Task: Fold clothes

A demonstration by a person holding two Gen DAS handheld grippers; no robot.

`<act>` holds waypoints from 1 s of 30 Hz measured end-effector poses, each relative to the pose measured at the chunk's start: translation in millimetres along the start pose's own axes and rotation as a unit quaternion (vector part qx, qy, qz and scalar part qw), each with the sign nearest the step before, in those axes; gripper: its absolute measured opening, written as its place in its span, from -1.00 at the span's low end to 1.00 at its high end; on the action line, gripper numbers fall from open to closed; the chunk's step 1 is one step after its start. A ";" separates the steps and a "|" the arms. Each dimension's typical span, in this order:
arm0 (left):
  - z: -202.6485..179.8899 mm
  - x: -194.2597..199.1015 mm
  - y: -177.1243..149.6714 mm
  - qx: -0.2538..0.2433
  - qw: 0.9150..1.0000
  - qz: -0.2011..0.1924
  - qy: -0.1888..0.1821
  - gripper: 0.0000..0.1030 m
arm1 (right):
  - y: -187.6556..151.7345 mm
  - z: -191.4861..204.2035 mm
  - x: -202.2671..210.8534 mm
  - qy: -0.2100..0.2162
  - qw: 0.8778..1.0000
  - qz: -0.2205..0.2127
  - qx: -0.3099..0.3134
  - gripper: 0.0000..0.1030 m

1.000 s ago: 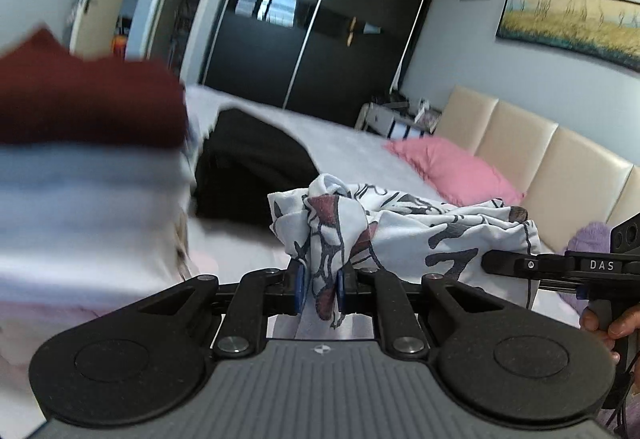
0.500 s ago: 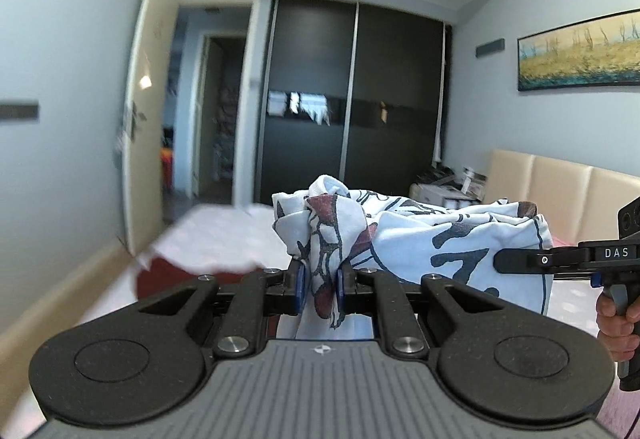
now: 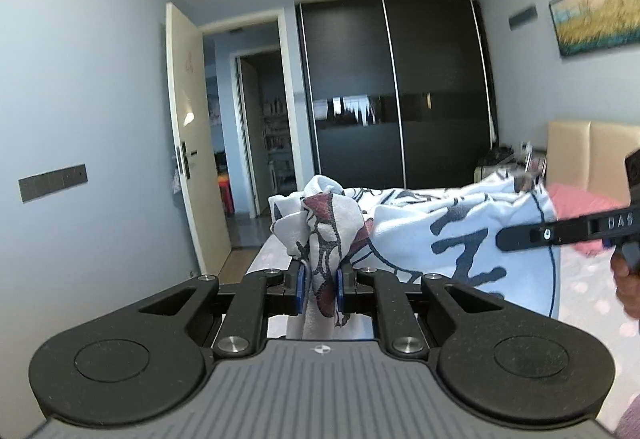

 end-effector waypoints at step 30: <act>14.3 -135.0 -66.0 0.046 0.994 0.090 0.032 -0.33 | -72.4 -69.3 -94.4 -0.132 0.986 0.049 0.092 -0.20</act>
Point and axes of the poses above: each gripper's, at about its wrist camera, not at the fingertips, and x roughly against the way its jaws point, z to its left, y to its top, the point moved 2 cm from there along -x, roughly the way its jaws point, and after that the axes turned 2 degrees about x, right-handed, at the moved point
